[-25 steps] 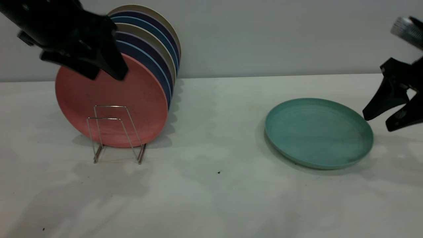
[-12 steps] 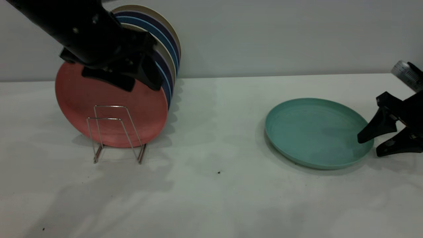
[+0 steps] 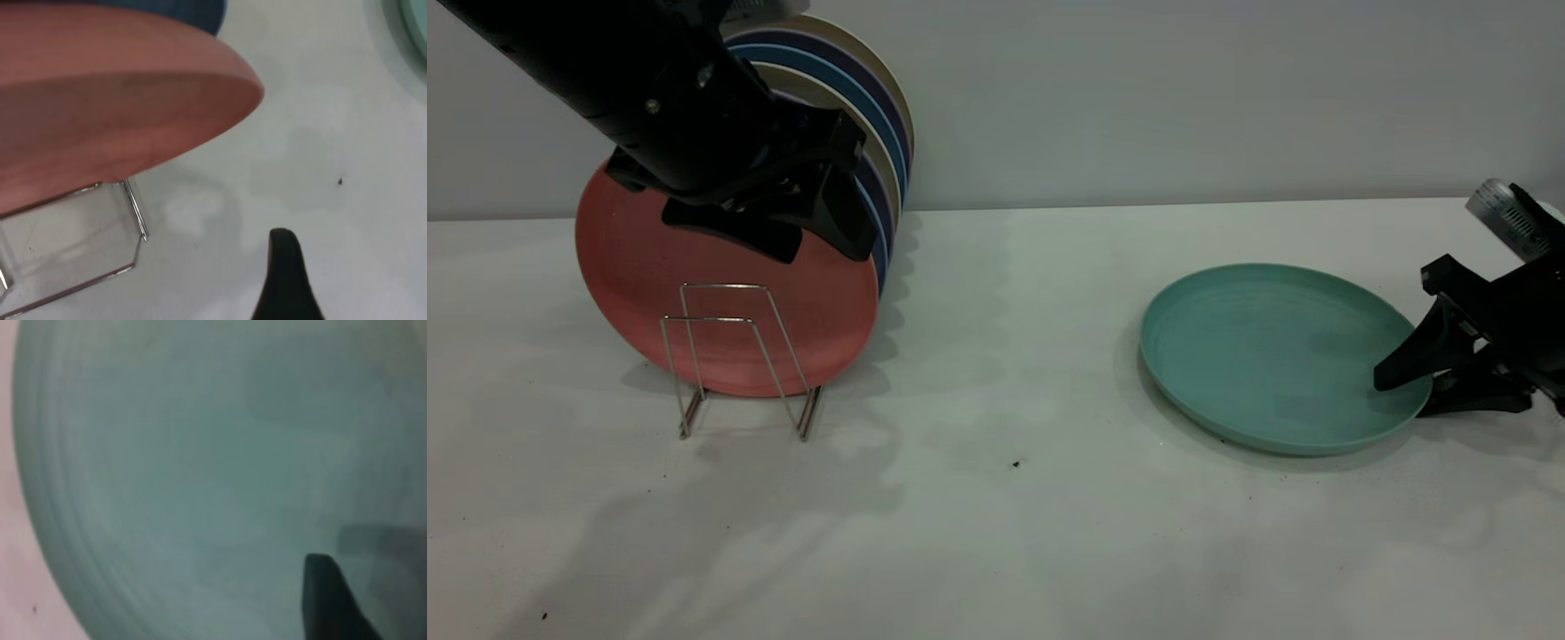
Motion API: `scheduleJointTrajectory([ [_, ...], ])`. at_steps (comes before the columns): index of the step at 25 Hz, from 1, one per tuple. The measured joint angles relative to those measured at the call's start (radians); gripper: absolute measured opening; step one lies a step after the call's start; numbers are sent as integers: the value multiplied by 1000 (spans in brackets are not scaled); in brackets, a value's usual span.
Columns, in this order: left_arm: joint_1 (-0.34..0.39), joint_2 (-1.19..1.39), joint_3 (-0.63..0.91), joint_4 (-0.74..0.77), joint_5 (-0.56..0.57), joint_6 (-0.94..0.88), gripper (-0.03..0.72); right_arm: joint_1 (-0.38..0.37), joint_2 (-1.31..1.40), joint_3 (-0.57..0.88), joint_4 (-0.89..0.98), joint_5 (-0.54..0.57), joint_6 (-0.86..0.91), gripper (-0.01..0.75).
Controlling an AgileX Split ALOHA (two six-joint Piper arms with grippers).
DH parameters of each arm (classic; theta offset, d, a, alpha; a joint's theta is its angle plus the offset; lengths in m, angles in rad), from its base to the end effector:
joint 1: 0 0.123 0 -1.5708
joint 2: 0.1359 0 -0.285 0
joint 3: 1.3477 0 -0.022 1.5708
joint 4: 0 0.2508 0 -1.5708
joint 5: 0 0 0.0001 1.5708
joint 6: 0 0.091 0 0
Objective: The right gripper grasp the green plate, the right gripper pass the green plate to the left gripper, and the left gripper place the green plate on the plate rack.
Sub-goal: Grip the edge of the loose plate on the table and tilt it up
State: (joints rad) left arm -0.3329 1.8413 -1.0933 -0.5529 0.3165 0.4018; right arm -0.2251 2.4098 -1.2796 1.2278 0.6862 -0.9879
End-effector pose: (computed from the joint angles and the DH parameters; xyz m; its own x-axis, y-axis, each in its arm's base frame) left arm 0.3520 -0.1375 0.1761 -0.8060 0.1448 -0.5740 0.3136 0.9268 -0.2066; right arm 0.4019 -0.0362 0.0068 -0.9271 0.3357 -0.1668 0.1710 0.7748 0.6087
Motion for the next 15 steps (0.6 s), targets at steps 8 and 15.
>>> scheduleJointTrajectory([
  [8,-1,42,-1,-60,-18,0,555,18,11,-1,33,14,-99,17],
  [15,-1,90,-1,-133,-21,0,555,65,-4,-1,55,118,-159,17],
])
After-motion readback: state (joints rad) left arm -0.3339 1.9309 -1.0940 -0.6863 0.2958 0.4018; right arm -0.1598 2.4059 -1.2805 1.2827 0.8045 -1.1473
